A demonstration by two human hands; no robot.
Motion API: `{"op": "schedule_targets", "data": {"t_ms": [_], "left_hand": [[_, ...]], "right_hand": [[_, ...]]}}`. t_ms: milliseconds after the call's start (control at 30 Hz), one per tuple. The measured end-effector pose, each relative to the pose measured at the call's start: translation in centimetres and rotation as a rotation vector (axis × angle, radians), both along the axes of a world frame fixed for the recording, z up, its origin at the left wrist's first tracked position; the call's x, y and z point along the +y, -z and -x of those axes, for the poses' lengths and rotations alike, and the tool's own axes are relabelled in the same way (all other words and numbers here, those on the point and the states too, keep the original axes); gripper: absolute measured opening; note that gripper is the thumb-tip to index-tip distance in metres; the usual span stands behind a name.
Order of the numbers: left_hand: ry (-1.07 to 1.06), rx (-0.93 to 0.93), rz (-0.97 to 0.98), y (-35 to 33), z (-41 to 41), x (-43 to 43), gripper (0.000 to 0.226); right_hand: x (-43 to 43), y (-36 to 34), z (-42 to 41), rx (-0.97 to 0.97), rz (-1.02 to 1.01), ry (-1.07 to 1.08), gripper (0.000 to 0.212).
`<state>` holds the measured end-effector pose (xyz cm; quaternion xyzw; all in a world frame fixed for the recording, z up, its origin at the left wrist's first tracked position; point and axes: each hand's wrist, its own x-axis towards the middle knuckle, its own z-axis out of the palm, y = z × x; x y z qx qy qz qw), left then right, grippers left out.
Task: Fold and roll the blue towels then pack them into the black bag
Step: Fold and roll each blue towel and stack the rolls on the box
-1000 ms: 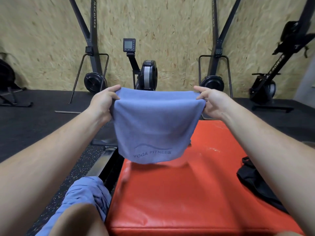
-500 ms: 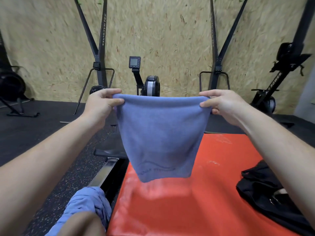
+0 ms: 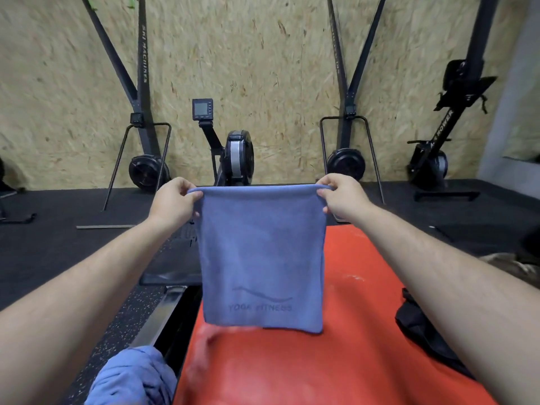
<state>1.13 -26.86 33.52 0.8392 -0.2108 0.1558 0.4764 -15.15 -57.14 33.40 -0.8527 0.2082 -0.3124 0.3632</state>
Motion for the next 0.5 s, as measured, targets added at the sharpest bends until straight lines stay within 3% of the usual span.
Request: {"op": "schedule_targets", "data": {"t_ms": [200, 500], "left_hand": [[0.104, 0.026, 0.164, 0.9, -0.5, -0.9, 0.01], [0.145, 0.23, 0.011, 14.2, 1.3, 1.6, 0.011]], "right_hand": [[-0.7, 0.5, -0.6, -0.115, -0.094, -0.05, 0.007], [0.4, 14.1, 3.5, 0.155, 0.07, -0.121, 0.013]]}}
